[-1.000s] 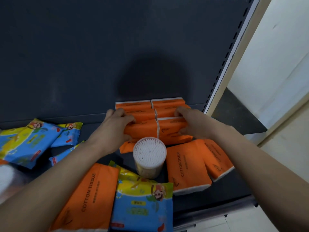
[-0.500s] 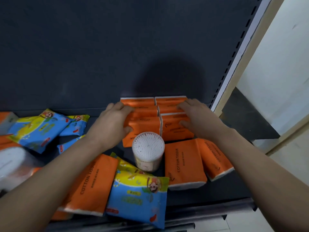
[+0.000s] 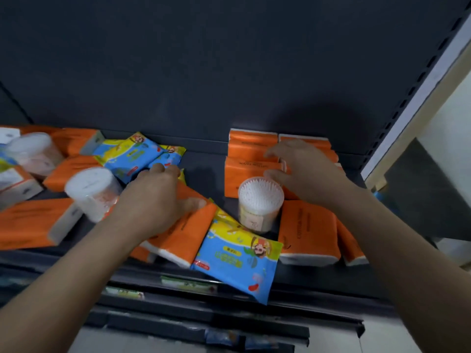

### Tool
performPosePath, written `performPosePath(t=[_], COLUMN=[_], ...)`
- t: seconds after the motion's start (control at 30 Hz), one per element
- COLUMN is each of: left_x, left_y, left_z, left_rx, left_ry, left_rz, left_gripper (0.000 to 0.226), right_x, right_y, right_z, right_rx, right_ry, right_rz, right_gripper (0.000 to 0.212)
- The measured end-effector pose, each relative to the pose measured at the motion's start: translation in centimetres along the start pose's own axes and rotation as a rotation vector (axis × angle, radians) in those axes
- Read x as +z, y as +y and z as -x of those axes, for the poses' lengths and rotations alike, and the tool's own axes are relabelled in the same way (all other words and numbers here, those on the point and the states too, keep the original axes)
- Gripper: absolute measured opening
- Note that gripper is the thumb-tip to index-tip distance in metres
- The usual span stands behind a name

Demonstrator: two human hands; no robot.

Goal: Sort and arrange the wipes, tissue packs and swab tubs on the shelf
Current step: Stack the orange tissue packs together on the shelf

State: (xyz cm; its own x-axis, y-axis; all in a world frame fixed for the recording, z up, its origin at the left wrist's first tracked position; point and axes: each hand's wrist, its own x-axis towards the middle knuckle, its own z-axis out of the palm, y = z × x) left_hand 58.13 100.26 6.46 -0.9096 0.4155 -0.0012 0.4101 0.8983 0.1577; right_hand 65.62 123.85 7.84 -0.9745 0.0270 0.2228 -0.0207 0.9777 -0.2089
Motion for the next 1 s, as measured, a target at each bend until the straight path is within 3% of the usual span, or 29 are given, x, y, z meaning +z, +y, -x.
performPosePath(t=[0.1, 0.23, 0.4, 0.53, 0.8, 1.0], left_x=[0.3, 0.7, 1.1, 1.1, 1.1, 0.5], left_y=[-0.2, -0.6, -0.9, -1.5, -2.1, -1.6], left_z=[1.3, 2.4, 3.4, 4.5, 6.1, 6.2], left_rx=[-0.05, -0.043, 0.075, 0.184, 0.272, 0.234], left_ry=[-0.106, -0.15, -0.015, 0.108, 0.181, 0.236], left_rz=[-0.117, -0.086, 0.149, 0.267, 0.378, 0.388], left_gripper=[0.081, 0.073, 0.073, 0.059, 0.059, 0.056], right_x=[0.2, 0.3, 1.3, 2.8, 4.0, 2.3], right_y=[-0.8, -1.6, -2.6, -4.1, -4.7, -4.4], right_z=[1.4, 4.2, 8.6, 10.3, 9.9, 9.7], right_rx=[0.056, 0.241, 0.625, 0.859, 0.953, 0.853], right_ry=[0.015, 0.031, -0.092, -0.145, 0.062, 0.15], right_rz=[0.0, 0.035, 0.211, 0.056, -0.125, -0.088], right_gripper=[0.042, 0.046, 0.068, 0.078, 0.058, 0.044])
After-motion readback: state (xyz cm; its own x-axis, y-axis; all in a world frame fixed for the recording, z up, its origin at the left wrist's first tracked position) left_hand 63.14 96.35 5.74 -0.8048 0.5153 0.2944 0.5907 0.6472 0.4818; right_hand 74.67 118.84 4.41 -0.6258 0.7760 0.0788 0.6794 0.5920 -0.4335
